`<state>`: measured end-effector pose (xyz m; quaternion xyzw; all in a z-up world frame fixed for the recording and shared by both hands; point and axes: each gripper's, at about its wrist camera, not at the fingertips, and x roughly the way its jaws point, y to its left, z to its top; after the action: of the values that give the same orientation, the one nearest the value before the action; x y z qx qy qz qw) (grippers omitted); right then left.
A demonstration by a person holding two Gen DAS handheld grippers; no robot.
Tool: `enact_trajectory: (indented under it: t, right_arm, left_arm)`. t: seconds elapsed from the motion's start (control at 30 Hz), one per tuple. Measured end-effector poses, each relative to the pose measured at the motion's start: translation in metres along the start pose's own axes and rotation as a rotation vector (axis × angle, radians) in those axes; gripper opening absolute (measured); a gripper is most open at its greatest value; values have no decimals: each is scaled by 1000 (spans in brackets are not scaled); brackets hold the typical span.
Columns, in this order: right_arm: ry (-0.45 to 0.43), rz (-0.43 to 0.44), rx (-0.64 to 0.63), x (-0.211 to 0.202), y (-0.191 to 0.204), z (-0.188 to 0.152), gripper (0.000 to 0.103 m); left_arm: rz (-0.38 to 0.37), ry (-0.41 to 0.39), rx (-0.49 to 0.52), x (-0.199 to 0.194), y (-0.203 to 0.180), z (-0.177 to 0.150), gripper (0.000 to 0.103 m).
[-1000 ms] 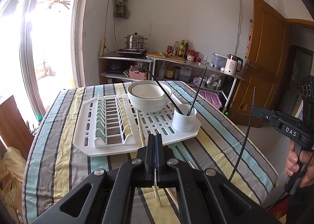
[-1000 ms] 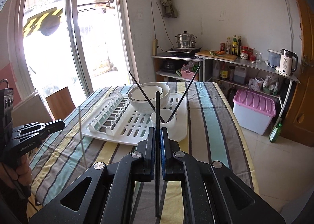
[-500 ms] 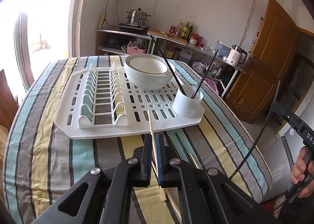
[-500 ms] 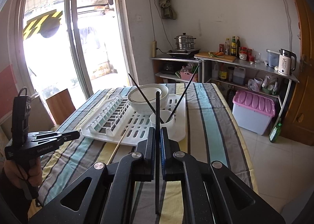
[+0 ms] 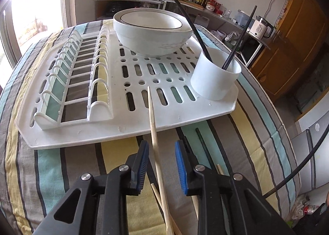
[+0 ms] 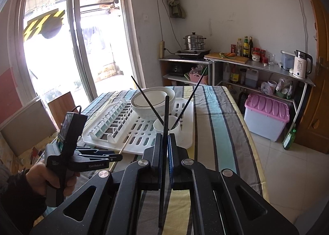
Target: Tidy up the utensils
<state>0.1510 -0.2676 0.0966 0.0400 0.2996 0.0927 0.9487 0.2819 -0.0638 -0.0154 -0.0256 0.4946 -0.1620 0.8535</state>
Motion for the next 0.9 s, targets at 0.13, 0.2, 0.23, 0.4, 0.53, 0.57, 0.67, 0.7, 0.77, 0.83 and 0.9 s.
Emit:
enact_trajectory:
  t: [0.13, 0.2, 0.23, 0.4, 0.53, 0.57, 0.67, 0.7, 0.77, 0.83, 0.9]
  right_arm:
    - [0, 2, -4, 1, 0, 1, 5]
    - [-1, 2, -3, 1, 0, 1, 5]
    - [-1, 2, -3, 1, 0, 1, 5]
    - [0, 1, -2, 1, 0, 1, 5]
    - [-1, 2, 2, 1, 0, 2, 5]
    - [-2, 2, 2, 1, 1, 2, 5]
    - [-9, 1, 2, -1, 2, 4, 5]
    - [-11, 0, 1, -1, 3, 5, 5]
    - [-15, -1, 3, -3, 2, 5, 5]
    - [-18, -3, 6, -4, 1, 5, 5]
    - [-19, -5, 8, -5, 1, 5, 5]
  left_arm:
    - [32, 21, -16, 12, 1, 8, 21]
    - [35, 27, -14, 14, 0, 9, 9]
    - [41, 22, -8, 13, 0, 9, 5]
    - [22, -50, -2, -12, 1, 10, 5]
    - [2, -118, 11, -44, -3, 8, 5]
    - [-8, -137, 15, -53, -5, 7, 5]
    - [-30, -196, 27, -81, -9, 6, 5]
    - [-36, -215, 29, -90, -11, 5, 5]
    - [-51, -246, 29, -104, -13, 6, 5]
    - [-68, -273, 33, -116, -14, 7, 5]
    - [-83, -300, 36, -127, -15, 6, 5]
